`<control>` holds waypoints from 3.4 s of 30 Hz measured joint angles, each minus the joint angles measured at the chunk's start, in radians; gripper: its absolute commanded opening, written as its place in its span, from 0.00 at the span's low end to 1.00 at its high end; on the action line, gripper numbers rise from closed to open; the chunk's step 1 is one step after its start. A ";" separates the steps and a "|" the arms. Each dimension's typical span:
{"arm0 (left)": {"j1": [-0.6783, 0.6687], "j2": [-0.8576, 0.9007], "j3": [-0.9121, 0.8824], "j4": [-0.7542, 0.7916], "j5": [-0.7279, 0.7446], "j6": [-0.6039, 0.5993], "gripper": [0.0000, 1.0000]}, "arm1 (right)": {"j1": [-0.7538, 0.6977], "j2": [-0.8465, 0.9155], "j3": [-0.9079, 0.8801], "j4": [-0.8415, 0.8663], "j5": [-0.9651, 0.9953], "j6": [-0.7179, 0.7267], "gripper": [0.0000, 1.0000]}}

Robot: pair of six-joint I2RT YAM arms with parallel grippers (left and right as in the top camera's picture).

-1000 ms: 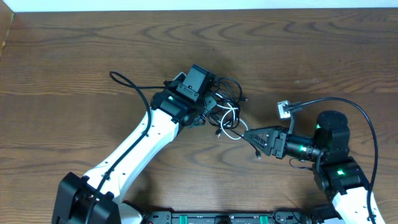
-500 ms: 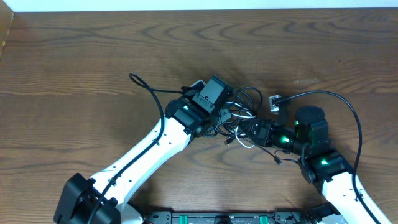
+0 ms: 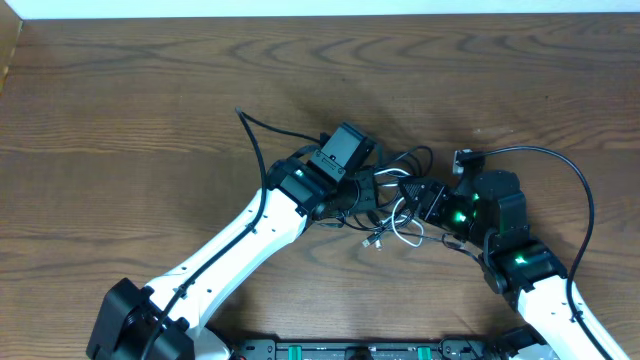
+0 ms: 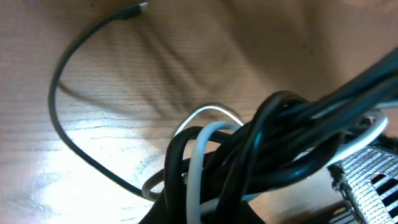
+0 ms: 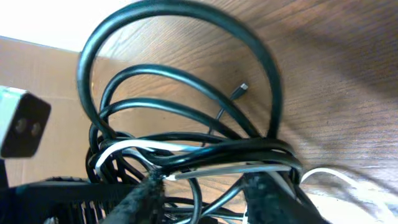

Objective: Untangle cables

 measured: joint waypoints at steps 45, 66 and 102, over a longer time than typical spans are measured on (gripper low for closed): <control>-0.004 0.011 -0.002 0.027 0.144 0.519 0.93 | -0.315 -0.102 0.003 -0.225 -0.170 -0.120 0.01; -0.008 0.032 -0.002 0.124 0.206 0.482 0.08 | -0.354 -0.101 0.003 -0.236 -0.497 0.162 0.01; 0.085 0.050 -0.002 0.184 0.252 0.870 0.07 | -0.355 -0.097 0.001 -0.177 -0.354 -0.072 0.29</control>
